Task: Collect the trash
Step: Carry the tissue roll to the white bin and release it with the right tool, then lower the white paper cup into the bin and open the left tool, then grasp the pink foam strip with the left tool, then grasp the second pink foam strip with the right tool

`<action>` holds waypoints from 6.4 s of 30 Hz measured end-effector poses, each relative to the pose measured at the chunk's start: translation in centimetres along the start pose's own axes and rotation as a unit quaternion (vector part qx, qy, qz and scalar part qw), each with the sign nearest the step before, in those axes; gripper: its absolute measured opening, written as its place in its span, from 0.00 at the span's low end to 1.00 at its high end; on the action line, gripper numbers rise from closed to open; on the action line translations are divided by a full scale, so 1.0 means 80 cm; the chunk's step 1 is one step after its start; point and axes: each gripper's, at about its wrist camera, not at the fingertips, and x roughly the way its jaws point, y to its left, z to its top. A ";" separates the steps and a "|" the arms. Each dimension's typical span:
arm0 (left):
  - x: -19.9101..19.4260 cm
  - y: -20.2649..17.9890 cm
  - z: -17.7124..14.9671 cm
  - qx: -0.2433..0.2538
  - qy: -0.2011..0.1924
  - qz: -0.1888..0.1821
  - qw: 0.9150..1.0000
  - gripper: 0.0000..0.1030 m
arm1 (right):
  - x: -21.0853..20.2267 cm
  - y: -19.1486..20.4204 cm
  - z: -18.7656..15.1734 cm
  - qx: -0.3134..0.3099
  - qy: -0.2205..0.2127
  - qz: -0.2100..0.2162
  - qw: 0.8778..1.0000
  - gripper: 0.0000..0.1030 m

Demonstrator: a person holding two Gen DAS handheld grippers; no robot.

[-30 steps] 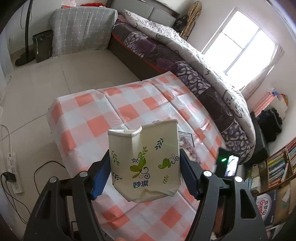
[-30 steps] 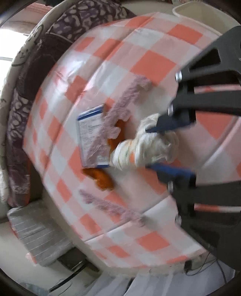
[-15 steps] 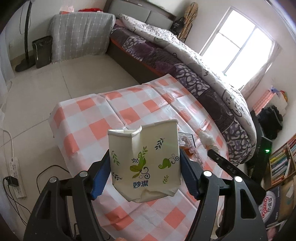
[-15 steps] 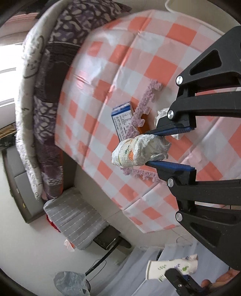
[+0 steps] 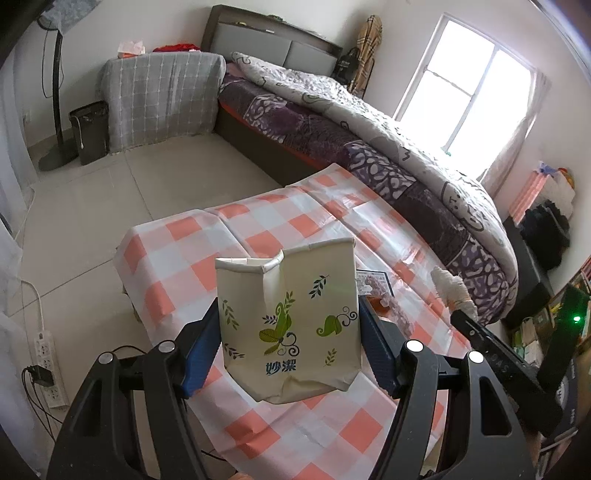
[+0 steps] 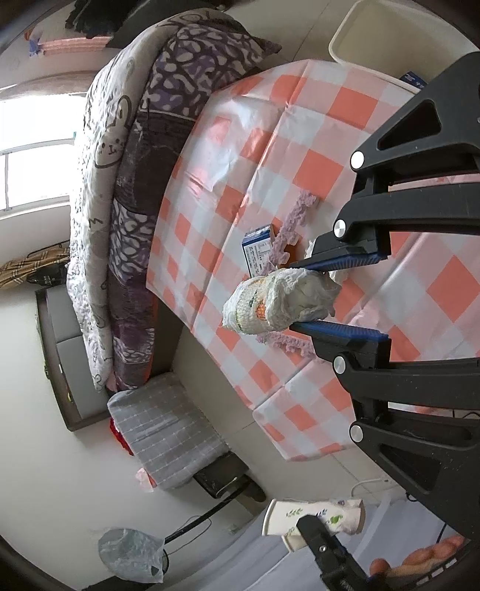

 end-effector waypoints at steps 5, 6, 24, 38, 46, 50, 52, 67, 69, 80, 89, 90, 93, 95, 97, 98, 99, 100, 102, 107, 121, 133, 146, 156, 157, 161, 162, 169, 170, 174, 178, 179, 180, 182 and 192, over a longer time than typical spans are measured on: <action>-0.002 -0.004 -0.002 0.006 -0.001 -0.003 1.000 0.66 | -0.016 -0.002 -0.005 0.007 -0.008 -0.006 1.000 0.24; -0.003 -0.005 -0.002 0.007 -0.002 -0.003 1.000 0.66 | -0.019 -0.004 -0.007 0.009 -0.010 -0.010 1.000 0.24; 0.006 -0.025 -0.010 0.037 0.000 -0.004 0.999 0.66 | -0.032 -0.042 -0.029 0.024 -0.026 -0.048 0.998 0.24; 0.025 -0.077 -0.031 0.074 0.014 -0.023 0.997 0.66 | -0.077 -0.100 -0.030 0.052 -0.044 -0.075 0.995 0.24; 0.044 -0.131 -0.055 0.113 0.030 -0.040 0.992 0.66 | -0.113 -0.168 -0.039 0.097 -0.039 -0.118 0.988 0.24; 0.053 -0.165 -0.073 0.138 0.041 -0.051 0.988 0.66 | -0.126 -0.210 -0.050 0.129 -0.018 -0.141 0.981 0.24; 0.057 -0.182 -0.082 0.150 0.046 -0.057 0.986 0.66 | -0.130 -0.229 -0.057 0.143 -0.006 -0.152 0.978 0.24; 0.083 -0.294 -0.158 0.236 0.083 -0.095 0.963 0.66 | -0.175 -0.325 -0.087 0.253 -0.008 -0.224 0.941 0.79; 0.087 -0.305 -0.167 0.244 0.088 -0.098 0.961 0.66 | -0.184 -0.331 -0.088 0.264 -0.024 -0.236 0.935 0.83; 0.091 -0.368 -0.216 0.285 0.110 -0.133 0.943 0.67 | -0.206 -0.349 -0.088 0.275 -0.059 -0.269 0.921 0.85; 0.101 -0.412 -0.243 0.285 0.146 -0.181 0.930 0.67 | -0.218 -0.355 -0.087 0.274 -0.077 -0.287 0.915 0.87; 0.102 -0.417 -0.245 0.282 0.152 -0.193 0.927 0.67 | -0.219 -0.356 -0.087 0.277 -0.077 -0.286 0.914 0.87; 0.103 -0.426 -0.248 0.265 0.167 -0.237 0.919 0.72 | -0.221 -0.358 -0.088 0.283 -0.083 -0.287 0.911 0.87; 0.103 -0.432 -0.248 0.254 0.176 -0.262 0.914 0.74 | -0.222 -0.357 -0.088 0.285 -0.085 -0.288 0.910 0.87; 0.102 -0.433 -0.249 0.252 0.181 -0.271 0.911 0.76 | -0.221 -0.355 -0.087 0.286 -0.087 -0.287 0.910 0.87; 0.102 -0.432 -0.249 0.254 0.179 -0.270 0.911 0.77 | -0.220 -0.353 -0.086 0.287 -0.088 -0.285 0.910 0.88; 0.102 -0.431 -0.248 0.256 0.176 -0.268 0.912 0.78 | -0.219 -0.352 -0.086 0.287 -0.088 -0.284 0.911 0.88; 0.101 -0.427 -0.246 0.256 0.173 -0.267 0.913 0.79 | -0.219 -0.351 -0.085 0.286 -0.089 -0.283 0.911 0.89; 0.102 -0.420 -0.240 0.245 0.177 -0.277 0.912 0.81 | -0.215 -0.346 -0.083 0.285 -0.089 -0.279 0.913 0.89; 0.101 -0.398 -0.221 0.231 0.166 -0.262 0.922 0.82 | -0.207 -0.331 -0.078 0.278 -0.087 -0.274 0.917 0.89; 0.173 -0.242 -0.098 0.170 0.116 -0.034 0.978 0.82 | -0.139 -0.262 -0.059 0.209 -0.034 -0.242 0.947 0.92; 0.299 -0.091 -0.035 0.119 0.148 0.121 0.974 0.75 | -0.069 -0.202 -0.046 0.141 0.032 -0.208 0.967 0.92; 0.264 -0.028 -0.021 0.062 0.163 0.034 0.984 0.23 | -0.022 -0.149 -0.049 0.084 0.070 -0.187 0.976 0.92; 0.127 -0.022 0.020 0.042 0.057 0.014 0.997 0.23 | 0.045 -0.104 -0.043 0.078 0.111 -0.141 0.981 0.92; 0.111 -0.027 0.023 0.045 0.042 0.010 0.998 0.23 | 0.057 -0.099 -0.037 0.086 0.115 -0.128 0.981 0.92; 0.068 -0.032 0.027 0.041 0.011 -0.014 0.999 0.23 | 0.123 -0.080 -0.003 0.035 0.116 -0.135 0.983 0.88; 0.062 -0.034 0.029 0.046 0.006 -0.015 0.999 0.23 | 0.136 -0.080 0.002 0.023 0.124 -0.127 0.984 0.87; 0.059 -0.024 0.029 0.061 0.002 -0.001 0.998 0.23 | 0.186 -0.068 0.013 -0.029 0.121 -0.126 0.984 0.84; 0.062 -0.023 0.028 0.061 0.007 0.001 0.998 0.23 | 0.192 -0.068 0.015 -0.036 0.121 -0.128 0.984 0.84; 0.065 -0.015 0.024 0.058 0.014 0.003 0.998 0.23 | 0.231 -0.071 0.012 -0.063 0.148 -0.141 0.977 0.81; 0.068 -0.013 0.023 0.056 0.018 0.003 0.998 0.23 | 0.248 -0.076 0.003 -0.063 0.176 -0.133 0.973 0.26; 0.069 -0.013 0.022 0.056 0.019 0.002 0.998 0.23 | 0.243 -0.077 0.004 -0.056 0.171 -0.134 0.974 0.14; 0.070 -0.014 0.021 0.057 0.020 0.002 0.998 0.23 | 0.239 -0.078 0.005 -0.050 0.170 -0.131 0.975 0.08; 0.070 -0.016 0.020 0.058 0.020 0.000 0.998 0.23 | 0.223 -0.078 0.008 -0.039 0.156 -0.126 0.979 0.09; 0.054 -0.029 0.014 0.065 0.009 -0.018 0.998 0.23 | 0.110 -0.067 0.025 0.001 0.073 -0.075 0.994 0.09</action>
